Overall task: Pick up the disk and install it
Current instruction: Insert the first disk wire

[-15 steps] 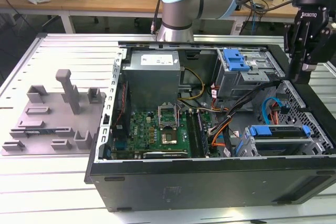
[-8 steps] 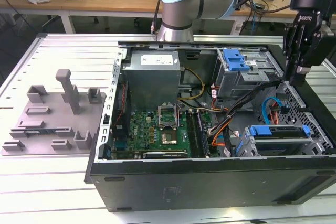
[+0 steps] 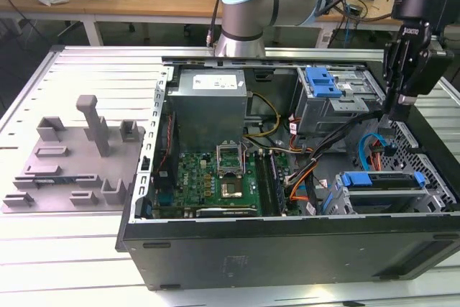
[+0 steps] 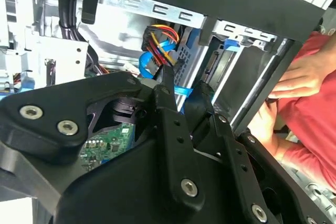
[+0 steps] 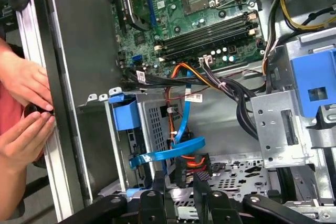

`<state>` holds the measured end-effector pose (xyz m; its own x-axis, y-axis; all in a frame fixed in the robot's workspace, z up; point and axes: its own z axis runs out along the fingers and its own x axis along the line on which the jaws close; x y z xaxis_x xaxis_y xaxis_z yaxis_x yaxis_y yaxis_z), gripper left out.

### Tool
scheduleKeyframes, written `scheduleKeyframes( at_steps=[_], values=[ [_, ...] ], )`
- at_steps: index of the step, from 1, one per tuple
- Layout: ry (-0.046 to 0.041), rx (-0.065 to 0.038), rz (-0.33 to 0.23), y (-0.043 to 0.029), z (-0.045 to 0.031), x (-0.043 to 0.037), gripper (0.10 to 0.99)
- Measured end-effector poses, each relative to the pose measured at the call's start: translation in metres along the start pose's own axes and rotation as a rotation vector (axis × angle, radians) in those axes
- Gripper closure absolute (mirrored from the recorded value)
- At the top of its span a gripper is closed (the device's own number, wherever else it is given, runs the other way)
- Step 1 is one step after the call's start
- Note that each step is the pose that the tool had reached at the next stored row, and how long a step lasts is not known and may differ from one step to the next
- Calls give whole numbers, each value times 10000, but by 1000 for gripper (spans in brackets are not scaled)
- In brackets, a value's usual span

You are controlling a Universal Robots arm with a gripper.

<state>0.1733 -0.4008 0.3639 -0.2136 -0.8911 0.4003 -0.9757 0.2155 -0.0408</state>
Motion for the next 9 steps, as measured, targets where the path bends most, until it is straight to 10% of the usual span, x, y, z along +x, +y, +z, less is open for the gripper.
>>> scheduleKeyframes(
  at_steps=[1,3,9],
  values=[
    [-1,11,6,2,18,-14,733],
    [-111,467,210,45,115,-47,733],
    [-35,542,296,73,123,-43,733]
  ],
)
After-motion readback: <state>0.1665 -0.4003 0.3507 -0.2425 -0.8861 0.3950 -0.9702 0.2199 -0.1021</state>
